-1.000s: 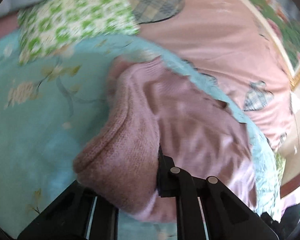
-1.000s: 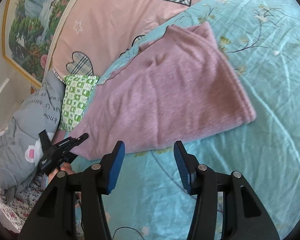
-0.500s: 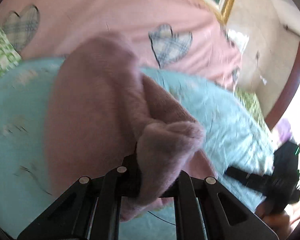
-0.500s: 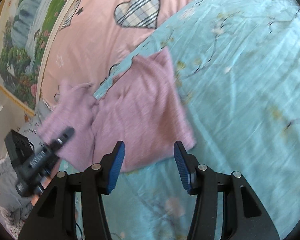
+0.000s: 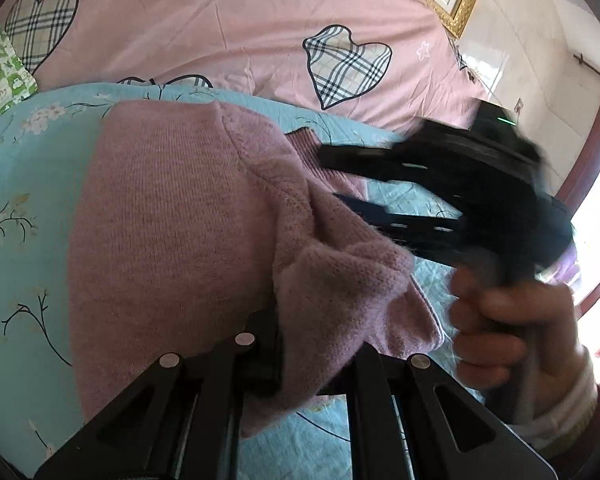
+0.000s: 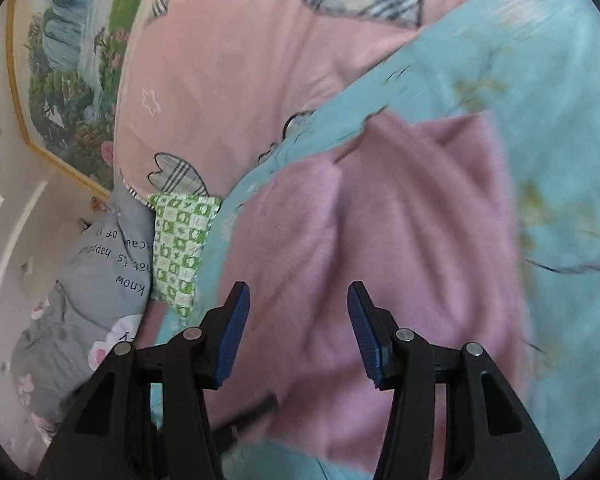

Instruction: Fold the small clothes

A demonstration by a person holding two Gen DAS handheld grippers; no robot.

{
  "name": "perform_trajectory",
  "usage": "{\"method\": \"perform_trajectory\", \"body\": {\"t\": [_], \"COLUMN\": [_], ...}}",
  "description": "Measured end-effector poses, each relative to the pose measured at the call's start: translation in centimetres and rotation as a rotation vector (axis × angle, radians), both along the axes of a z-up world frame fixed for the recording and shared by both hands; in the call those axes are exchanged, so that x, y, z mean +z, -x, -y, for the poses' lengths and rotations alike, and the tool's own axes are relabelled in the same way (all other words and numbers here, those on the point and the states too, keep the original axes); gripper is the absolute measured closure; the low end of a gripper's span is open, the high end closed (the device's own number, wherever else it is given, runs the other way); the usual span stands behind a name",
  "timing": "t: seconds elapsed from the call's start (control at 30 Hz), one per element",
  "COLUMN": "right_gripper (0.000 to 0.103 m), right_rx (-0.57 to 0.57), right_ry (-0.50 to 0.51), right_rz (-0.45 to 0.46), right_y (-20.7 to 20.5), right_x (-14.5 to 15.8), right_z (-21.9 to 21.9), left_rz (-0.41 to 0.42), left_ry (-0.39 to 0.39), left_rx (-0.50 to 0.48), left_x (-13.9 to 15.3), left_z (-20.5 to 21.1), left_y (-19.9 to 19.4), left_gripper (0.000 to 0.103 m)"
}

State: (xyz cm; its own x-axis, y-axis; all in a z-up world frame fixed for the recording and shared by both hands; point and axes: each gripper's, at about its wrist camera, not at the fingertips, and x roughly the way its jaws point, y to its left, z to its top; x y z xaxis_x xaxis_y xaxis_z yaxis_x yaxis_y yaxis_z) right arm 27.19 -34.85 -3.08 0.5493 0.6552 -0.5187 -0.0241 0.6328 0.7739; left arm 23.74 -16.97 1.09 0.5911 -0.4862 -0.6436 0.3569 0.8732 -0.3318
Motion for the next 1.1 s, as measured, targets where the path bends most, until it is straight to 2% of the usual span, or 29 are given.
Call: {"method": "perform_trajectory", "body": {"t": [0.07, 0.1, 0.13, 0.17, 0.23, 0.33, 0.43, 0.53, 0.67, 0.7, 0.8, 0.9, 0.97, 1.03, 1.1], "right_gripper": [0.051, 0.054, 0.076, 0.084, 0.087, 0.087, 0.088, 0.088, 0.088, 0.088, 0.088, 0.088, 0.087, 0.080, 0.076], "right_rx": [0.023, 0.050, 0.068, 0.074, 0.080, 0.092, 0.070, 0.042, 0.014, 0.006, -0.020, -0.019, -0.016, -0.040, -0.091], "right_ry": [0.008, -0.002, 0.008, 0.023, 0.022, 0.016, 0.066, 0.128, 0.239, 0.231, 0.220, 0.273, 0.321, 0.330, 0.319], "right_rz": [-0.030, -0.023, -0.021, -0.026, 0.001, 0.120, 0.182, 0.140, 0.048, 0.039, 0.049, 0.039, 0.040, 0.029, 0.016], "right_y": [-1.7, -2.4, -3.0, -3.2, -3.2, -2.0, -0.7, -0.4, -0.2, 0.0, 0.1, 0.0, 0.2, 0.6, 1.6], "right_x": [-1.0, -1.3, -1.4, -1.4, -0.5, 3.2, 5.5, 4.0, 0.1, -0.5, -0.8, -1.0, -1.1, -1.0, -0.6], "right_z": [-1.4, -2.2, -2.9, -3.2, -3.2, -1.7, 1.0, 3.7, 5.4, 5.9, 6.6, 6.2, 5.9, 6.2, 7.2], "left_rz": [0.001, 0.004, 0.010, 0.019, 0.049, 0.091, 0.096, 0.058, -0.011, -0.013, -0.004, -0.042, -0.049, -0.066, -0.072], "left_ry": [-0.006, -0.011, -0.019, -0.029, -0.044, -0.018, -0.001, -0.033, -0.071, -0.079, -0.094, -0.106, -0.100, -0.086, -0.078], "left_rx": [-0.004, -0.008, -0.012, -0.017, -0.027, -0.071, -0.120, -0.139, -0.161, -0.164, -0.179, -0.186, -0.188, -0.200, -0.200], "left_x": [0.0, 0.1, 0.3, 0.6, 1.6, 3.5, 3.7, 1.7, -1.1, -1.4, -1.8, -2.3, -2.3, -2.0, -1.3], "left_z": [0.0, 0.1, 0.2, 0.4, 0.8, 2.2, 5.2, 7.8, 10.0, 10.3, 10.9, 11.0, 10.5, 9.8, 8.7], "left_y": [0.3, 0.4, 0.5, 0.6, 1.0, 1.3, 1.1, 0.6, 0.1, 0.1, 0.0, -0.2, 0.3, 1.3, 2.9], "left_gripper": [0.096, 0.096, 0.096, 0.096, 0.096, 0.096, 0.096, 0.096, 0.096, 0.096, 0.095, 0.093, 0.085, 0.069, 0.061]}}
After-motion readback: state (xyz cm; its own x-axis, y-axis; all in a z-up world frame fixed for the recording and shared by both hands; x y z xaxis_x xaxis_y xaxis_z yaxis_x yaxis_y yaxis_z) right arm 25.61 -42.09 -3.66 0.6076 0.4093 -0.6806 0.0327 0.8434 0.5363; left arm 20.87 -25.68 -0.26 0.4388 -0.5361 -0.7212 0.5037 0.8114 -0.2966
